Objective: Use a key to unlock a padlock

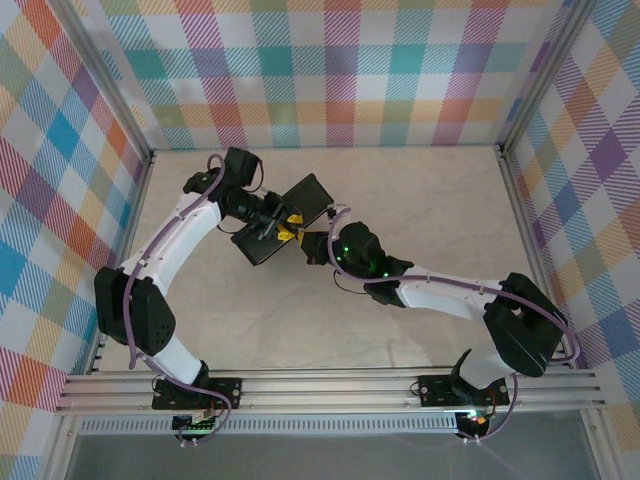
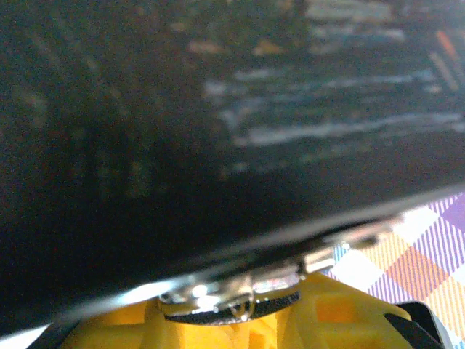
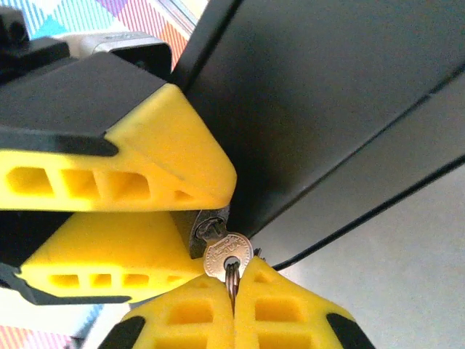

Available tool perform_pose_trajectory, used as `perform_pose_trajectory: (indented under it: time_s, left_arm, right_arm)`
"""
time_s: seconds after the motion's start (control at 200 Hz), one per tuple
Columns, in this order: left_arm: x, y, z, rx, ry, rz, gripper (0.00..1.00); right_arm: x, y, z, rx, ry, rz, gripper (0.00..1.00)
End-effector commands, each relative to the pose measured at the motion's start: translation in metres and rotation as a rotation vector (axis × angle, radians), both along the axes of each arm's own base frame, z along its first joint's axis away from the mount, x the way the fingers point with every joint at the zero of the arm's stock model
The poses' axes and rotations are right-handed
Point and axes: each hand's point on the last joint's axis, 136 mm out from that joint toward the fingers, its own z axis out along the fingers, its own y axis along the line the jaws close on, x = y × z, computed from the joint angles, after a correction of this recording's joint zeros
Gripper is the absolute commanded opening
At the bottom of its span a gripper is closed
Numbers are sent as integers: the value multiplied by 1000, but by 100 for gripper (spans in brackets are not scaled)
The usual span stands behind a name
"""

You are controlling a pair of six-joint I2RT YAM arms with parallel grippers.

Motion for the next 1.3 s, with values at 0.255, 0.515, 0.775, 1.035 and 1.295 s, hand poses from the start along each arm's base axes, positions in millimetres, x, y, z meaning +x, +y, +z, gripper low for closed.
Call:
perform_pose_trajectory:
  time_s: [0.255,0.515,0.775,1.035,1.295]
  left_arm:
    - [-2,4,19,14,-96,-3,0]
    - [-3,2,22,9,-126,-34,0]
    - [-5,9,14,43,-112,-72,0]
    - [-7,4,22,1,-102,-76,0]
    - [-13,4,29,-9,-86,-84,0]
  right_arm:
    - [11,-5,50,332,236,-76,0]
    - [13,-22,44,394,303,-54,0]
    - [-8,-33,67,-53,-53,144,27]
    - [-26,-39,56,-357,-331,362,23]
    - [-41,-17,33,-736,-868,501,27]
